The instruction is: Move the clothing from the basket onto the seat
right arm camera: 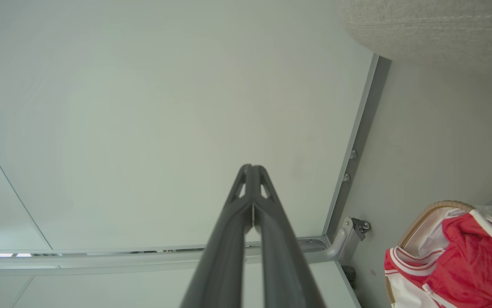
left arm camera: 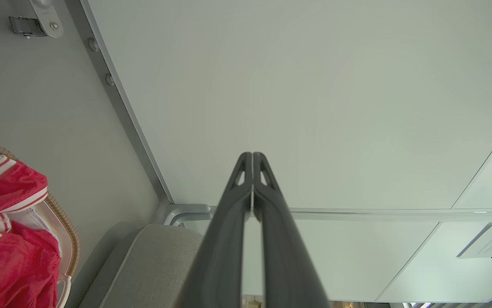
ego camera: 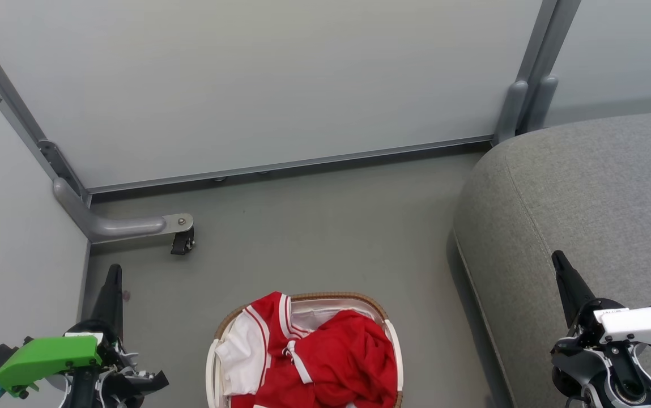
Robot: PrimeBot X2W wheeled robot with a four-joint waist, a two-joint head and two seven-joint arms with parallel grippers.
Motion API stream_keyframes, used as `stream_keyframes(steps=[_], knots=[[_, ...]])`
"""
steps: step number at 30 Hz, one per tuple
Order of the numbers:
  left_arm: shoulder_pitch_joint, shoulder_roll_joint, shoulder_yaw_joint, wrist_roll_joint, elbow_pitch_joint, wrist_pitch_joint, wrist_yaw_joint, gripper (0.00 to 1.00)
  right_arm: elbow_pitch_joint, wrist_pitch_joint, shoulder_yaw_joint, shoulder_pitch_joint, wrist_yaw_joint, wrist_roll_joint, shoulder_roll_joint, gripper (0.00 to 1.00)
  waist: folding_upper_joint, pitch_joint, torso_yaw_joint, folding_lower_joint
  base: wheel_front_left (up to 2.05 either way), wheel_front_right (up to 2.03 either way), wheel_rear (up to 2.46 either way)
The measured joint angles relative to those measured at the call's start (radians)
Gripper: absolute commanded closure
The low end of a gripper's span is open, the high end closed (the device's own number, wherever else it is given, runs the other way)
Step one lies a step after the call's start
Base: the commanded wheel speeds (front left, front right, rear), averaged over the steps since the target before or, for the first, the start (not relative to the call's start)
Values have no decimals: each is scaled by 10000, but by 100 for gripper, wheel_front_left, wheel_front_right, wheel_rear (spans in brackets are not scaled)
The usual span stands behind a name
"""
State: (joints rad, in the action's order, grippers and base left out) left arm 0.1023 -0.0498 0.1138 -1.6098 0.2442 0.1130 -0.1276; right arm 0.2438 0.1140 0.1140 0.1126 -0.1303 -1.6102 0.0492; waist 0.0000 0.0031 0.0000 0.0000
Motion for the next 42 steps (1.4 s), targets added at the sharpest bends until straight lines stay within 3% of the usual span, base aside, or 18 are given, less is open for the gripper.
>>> stream_keyframes(steps=[3, 4, 12, 17, 42], knots=[[0, 0, 0, -2, 0, 0, 0, 100, 0, 0, 0, 0, 0, 0, 0, 100, 0, 0, 0, 0, 0, 0, 0], [-13, 6, -2, -2, 38, 0, 4, 0, 42, 0, 0, -2, 0, 0, -10, 0, 0, 0, 0, 0, 0, 0, 0], [-340, 104, -82, 52, 512, -174, 15, 0, 374, -121, -75, -252, 0, 69, -119, 0, 0, 12, 5, 0, 0, 0, 0], [-316, 56, -205, 640, 562, -430, 15, 0, 355, -405, -284, -244, 0, 556, 31, 0, 0, 30, 21, 0, 0, 0, 0], [4, -387, -1068, 6334, 581, -1455, 148, 0, -132, -1444, -920, 85, 0, 5912, 491, 0, 0, 91, 82, 0, 0, 0, 0]])
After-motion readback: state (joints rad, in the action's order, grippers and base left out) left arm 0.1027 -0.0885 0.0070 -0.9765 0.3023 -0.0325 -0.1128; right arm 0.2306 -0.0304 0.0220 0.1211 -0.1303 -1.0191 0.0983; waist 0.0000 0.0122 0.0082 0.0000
